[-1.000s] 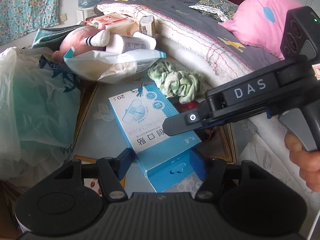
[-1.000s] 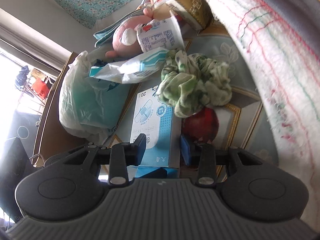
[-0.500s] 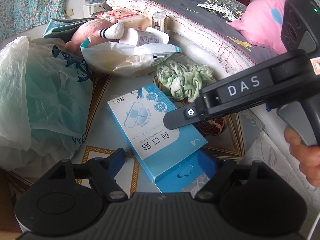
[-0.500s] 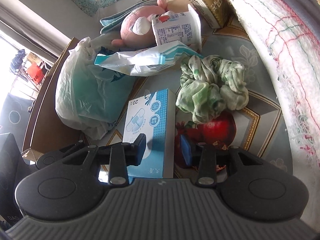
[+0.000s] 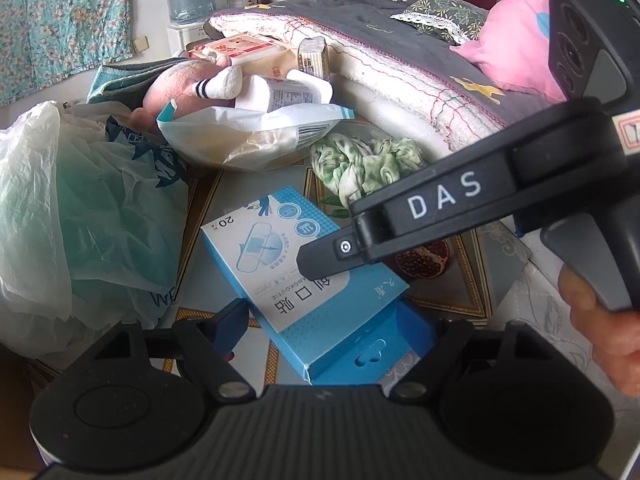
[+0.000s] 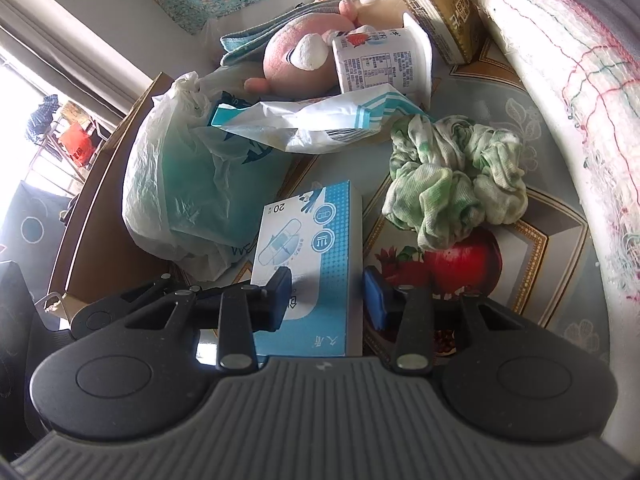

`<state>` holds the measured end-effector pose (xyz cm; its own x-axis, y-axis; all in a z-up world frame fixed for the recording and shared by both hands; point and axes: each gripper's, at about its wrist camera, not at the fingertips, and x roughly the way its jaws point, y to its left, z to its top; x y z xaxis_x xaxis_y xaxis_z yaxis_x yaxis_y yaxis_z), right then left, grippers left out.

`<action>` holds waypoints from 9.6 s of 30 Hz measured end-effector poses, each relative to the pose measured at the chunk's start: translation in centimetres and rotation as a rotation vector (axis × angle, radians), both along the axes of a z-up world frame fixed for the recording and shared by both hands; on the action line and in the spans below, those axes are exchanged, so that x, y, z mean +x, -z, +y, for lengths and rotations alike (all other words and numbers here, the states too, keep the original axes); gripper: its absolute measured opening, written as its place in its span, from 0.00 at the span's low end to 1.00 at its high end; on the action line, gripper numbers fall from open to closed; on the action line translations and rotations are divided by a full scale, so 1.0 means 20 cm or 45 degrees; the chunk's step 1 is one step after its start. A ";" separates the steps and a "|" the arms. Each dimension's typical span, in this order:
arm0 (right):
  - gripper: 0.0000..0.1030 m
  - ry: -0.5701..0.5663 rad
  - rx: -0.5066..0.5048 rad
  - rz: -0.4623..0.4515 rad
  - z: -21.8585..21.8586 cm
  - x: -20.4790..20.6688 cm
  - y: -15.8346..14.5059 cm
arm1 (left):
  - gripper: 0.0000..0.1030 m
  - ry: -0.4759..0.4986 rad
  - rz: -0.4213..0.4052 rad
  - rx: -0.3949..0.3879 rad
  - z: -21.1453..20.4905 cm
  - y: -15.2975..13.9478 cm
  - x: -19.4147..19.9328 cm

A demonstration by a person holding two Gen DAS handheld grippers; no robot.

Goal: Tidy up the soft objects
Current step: 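Carry the bandage box with the right gripper over the cardboard box, then lower the bandage box into the cardboard box and open the right gripper, then move the right gripper back to the white cotton-swab bag, then close the right gripper on the cotton-swab bag's edge, then lift the cotton-swab bag with the right gripper, then carry the cotton-swab bag with the right gripper into the cardboard box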

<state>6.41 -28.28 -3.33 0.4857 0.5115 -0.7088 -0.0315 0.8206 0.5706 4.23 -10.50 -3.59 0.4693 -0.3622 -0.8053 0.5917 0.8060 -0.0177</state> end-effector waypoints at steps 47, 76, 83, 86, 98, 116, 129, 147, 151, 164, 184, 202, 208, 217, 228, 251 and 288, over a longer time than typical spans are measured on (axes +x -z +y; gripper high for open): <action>0.40 -0.563 0.222 0.026 2.07 1.25 -0.71 | 0.80 -0.638 -0.174 0.109 1.78 -0.75 0.86; 0.41 -0.370 0.387 0.368 2.29 1.50 -0.14 | 0.80 -0.582 -0.117 0.503 1.93 -0.48 1.08; 0.41 -0.384 0.452 0.290 2.19 1.47 -0.32 | 0.82 -0.624 -0.141 0.403 1.91 -0.62 0.97; 0.44 -0.394 0.474 0.204 2.10 1.41 -0.48 | 0.85 -0.643 -0.162 0.322 1.88 -0.71 0.89; 0.67 -0.394 0.520 -0.133 1.35 0.79 -0.90 | 0.94 -0.504 -0.347 -0.025 1.43 -0.99 0.34; 0.71 0.151 0.394 -0.215 -0.11 -0.08 -0.58 | 0.94 -0.241 -0.439 -0.089 0.50 -0.72 0.07; 0.61 0.348 0.402 -0.162 -0.39 -0.15 -0.24 | 0.87 -0.303 -0.264 -0.202 0.13 -0.39 0.12; 0.28 0.337 0.353 -0.045 -0.40 0.28 0.01 | 0.68 -0.526 -0.040 -0.365 0.00 -0.18 0.37; 0.16 0.314 0.414 -0.025 -0.38 0.29 0.04 | 0.54 -0.522 -0.030 -0.360 -0.01 -0.15 0.38; 0.14 0.243 0.491 -0.030 -0.24 0.17 -0.03 | 0.23 -0.522 -0.091 -0.415 0.09 -0.26 0.28; 0.16 0.249 0.376 0.008 -0.20 -0.13 0.06 | 0.15 -0.448 0.033 -0.254 0.30 -0.09 0.07; 0.50 0.139 0.224 -0.124 -0.08 0.12 -0.03 | 0.48 -0.332 0.134 -0.264 0.30 -0.04 0.06; 0.34 0.048 0.173 0.006 0.05 0.12 0.06 | 0.45 -0.375 0.151 -0.288 0.32 -0.02 0.08; 0.29 0.046 0.165 0.006 0.05 0.00 0.01 | 0.39 -0.338 0.127 -0.232 0.34 0.00 0.07; 0.23 -0.005 -0.090 -0.080 0.18 0.08 0.02 | 0.38 -0.350 0.123 -0.227 0.37 0.00 0.10; 0.29 0.137 0.455 0.126 -0.03 -0.08 0.13 | 0.28 -0.325 0.203 -0.338 0.38 -0.06 0.10; 0.29 -0.495 0.207 -0.100 1.38 0.77 -0.67 | 0.25 -0.731 0.029 -0.338 1.55 -0.67 0.56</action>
